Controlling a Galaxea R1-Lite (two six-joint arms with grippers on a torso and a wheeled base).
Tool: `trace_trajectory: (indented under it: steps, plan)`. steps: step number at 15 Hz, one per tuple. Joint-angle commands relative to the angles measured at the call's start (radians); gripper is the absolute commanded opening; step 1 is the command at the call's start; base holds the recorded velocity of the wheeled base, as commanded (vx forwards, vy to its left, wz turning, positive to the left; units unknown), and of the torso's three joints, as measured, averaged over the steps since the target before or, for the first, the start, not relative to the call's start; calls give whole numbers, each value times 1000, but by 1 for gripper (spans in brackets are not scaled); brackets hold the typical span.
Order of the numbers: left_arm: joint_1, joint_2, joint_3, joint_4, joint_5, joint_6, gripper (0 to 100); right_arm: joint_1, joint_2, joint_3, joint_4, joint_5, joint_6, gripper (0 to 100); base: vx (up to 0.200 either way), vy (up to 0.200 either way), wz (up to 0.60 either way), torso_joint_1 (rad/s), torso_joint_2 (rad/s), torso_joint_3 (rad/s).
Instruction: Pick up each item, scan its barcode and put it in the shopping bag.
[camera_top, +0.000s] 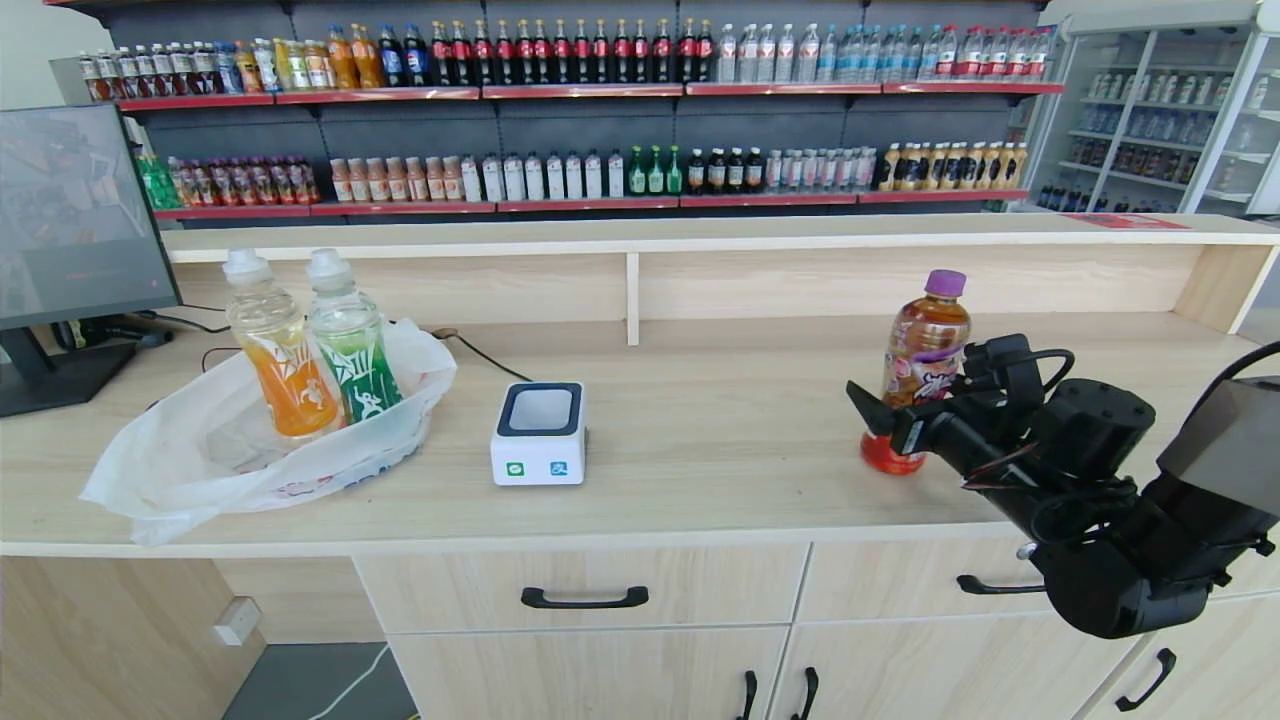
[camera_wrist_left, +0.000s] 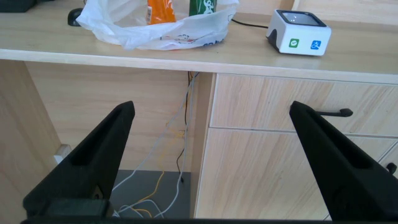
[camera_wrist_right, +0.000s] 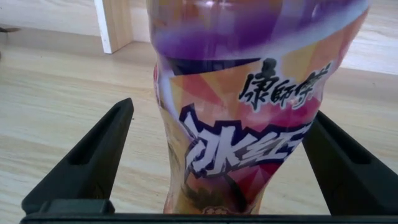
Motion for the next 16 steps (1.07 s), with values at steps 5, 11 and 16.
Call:
trace_trajectory:
  steps: [5,11,16]
  plan:
    - [0,0,2,0,0,-1,100,1,0,1,-1,0,1,0,0,0,0,0,0,0]
    - [0,0,0,0,0,-1,100,1,-11,6,-1,0,1,0,0,0,0,0,0,0]
    - [0,0,0,0,0,-1,100,1,-24,15,-1,0,1,0,0,0,0,0,0,0]
